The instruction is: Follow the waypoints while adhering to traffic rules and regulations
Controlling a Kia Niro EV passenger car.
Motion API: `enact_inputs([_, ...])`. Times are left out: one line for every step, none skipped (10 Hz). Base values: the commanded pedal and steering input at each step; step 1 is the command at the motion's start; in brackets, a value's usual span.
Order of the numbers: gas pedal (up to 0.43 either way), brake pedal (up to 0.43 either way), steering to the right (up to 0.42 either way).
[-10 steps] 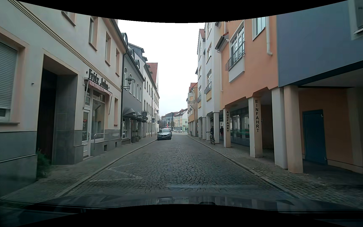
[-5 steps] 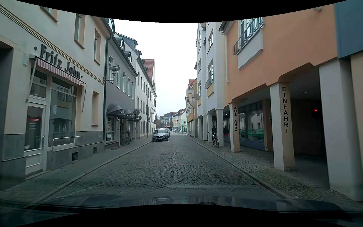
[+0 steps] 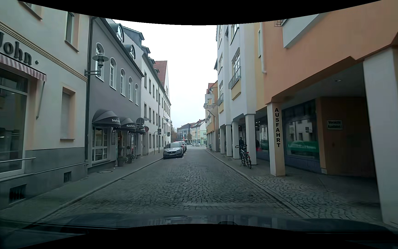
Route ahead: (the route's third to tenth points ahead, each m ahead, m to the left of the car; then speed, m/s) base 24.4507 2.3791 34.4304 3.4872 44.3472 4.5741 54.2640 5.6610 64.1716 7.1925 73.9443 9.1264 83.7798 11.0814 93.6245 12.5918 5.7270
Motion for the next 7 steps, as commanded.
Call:
enact_inputs([0.15, 0.0, -0.026])
enact_inputs([0.15, 0.0, -0.031])
enact_inputs([0.15, 0.0, -0.031])
enact_inputs([0.15, 0.0, -0.031])
enact_inputs([0.15, 0.0, -0.029])
enact_inputs([0.138, 0.0, -0.027])
enact_inputs([0.118, 0.0, -0.024])
